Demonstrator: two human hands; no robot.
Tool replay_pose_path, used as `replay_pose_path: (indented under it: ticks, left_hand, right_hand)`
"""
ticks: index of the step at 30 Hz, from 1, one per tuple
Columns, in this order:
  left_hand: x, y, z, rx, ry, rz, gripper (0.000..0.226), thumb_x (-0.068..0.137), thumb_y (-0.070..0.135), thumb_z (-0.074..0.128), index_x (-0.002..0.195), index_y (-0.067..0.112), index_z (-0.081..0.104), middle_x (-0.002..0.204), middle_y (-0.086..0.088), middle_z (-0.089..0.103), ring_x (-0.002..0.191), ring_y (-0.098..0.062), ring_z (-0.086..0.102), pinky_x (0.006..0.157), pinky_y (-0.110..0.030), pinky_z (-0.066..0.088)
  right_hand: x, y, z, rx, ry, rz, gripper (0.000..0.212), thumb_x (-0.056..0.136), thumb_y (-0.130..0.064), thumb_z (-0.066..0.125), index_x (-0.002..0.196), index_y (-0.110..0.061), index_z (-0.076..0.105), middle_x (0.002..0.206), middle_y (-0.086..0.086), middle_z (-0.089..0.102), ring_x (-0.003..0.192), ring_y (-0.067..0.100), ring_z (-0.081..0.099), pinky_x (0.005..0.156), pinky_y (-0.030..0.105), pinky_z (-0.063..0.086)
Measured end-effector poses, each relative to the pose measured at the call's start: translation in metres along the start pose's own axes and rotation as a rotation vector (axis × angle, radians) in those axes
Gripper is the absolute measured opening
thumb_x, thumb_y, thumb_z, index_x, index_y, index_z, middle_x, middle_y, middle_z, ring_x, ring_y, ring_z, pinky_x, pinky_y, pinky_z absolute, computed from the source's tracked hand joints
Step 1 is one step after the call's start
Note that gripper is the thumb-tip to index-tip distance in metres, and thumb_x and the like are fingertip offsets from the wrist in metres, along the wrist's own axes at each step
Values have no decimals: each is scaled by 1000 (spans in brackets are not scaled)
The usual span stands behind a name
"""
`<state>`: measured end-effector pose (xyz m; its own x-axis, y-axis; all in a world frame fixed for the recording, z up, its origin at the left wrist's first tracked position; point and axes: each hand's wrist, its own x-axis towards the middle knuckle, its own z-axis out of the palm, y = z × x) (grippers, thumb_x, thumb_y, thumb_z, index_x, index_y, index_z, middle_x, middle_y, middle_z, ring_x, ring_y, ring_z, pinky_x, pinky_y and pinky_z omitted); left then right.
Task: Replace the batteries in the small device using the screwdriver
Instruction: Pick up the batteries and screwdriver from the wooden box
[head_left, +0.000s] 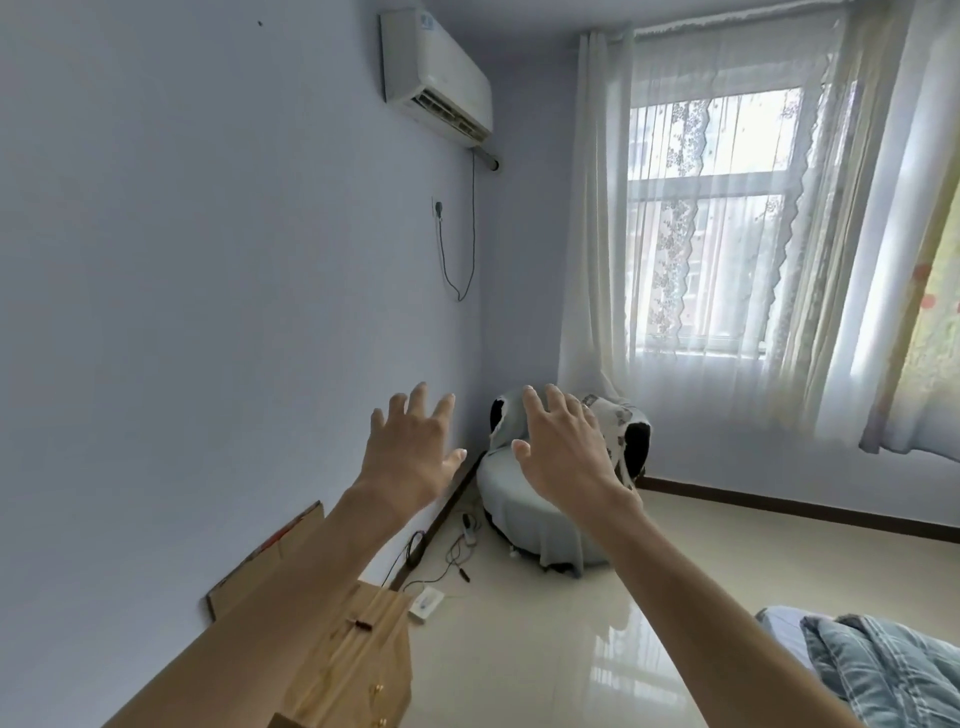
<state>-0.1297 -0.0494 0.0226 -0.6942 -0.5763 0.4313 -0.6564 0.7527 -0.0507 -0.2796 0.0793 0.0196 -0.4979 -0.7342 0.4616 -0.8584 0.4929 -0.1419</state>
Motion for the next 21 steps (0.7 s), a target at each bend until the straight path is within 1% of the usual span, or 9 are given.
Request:
replay_pose_path:
  ticks: [3,5,8,13,16,18,21]
  left_hand:
    - [21,-1,7,21,9,-17,79,105,57,59,168,25,26,176,-14,24,157,-35,31,127,-55,34]
    - [34,-4,15,17,3,-28,78,105,56,59,168,25,27,176,-14,24,157,-35,31,127,-55,35]
    - [57,-11,35,12,-2,-42,78,105,56,59,168,25,26,176,-14,24,157,-35,31,127,-54,34]
    - [101,-34,72,14,-31,-74,79,104,57,60,168,25,26,176,-15,23,157,-36,31,127,-56,34]
    - [131,-60,81,21,13,-97,80,103,57,62,167,23,31,174,-16,28,155,-38,36,124,-57,38]
    - [147,-79,83,25,41,-131,79,102,57,63,166,22,33,173,-17,30,154,-40,37,123,-58,39]
    - [168,-111,87,41,47,-180,77,103,56,62,166,22,33,173,-17,31,155,-40,37,124,-58,39]
  right_hand:
    - [23,8,14,20,35,-28,71,105,-34,60,164,-12,27,163,16,38,151,36,36,127,49,29]
    - [38,10,25,54,53,-34,69,104,-33,60,163,-12,29,161,15,39,151,35,37,126,48,31]
    - [58,10,50,87,43,-49,70,104,-31,59,164,-12,28,163,14,37,152,34,35,126,47,32]
    - [104,9,93,73,27,-66,68,103,-31,60,161,-12,30,159,16,42,147,35,42,124,47,35]
    - [143,-7,106,77,22,-72,63,103,-27,61,157,-10,34,150,17,48,141,38,47,120,47,38]
    - [169,-22,116,78,18,-112,62,102,-26,61,156,-10,36,145,16,51,136,37,51,116,46,41]
    - [211,-48,132,98,43,-166,62,103,-26,61,156,-11,35,148,15,50,134,36,52,115,46,43]
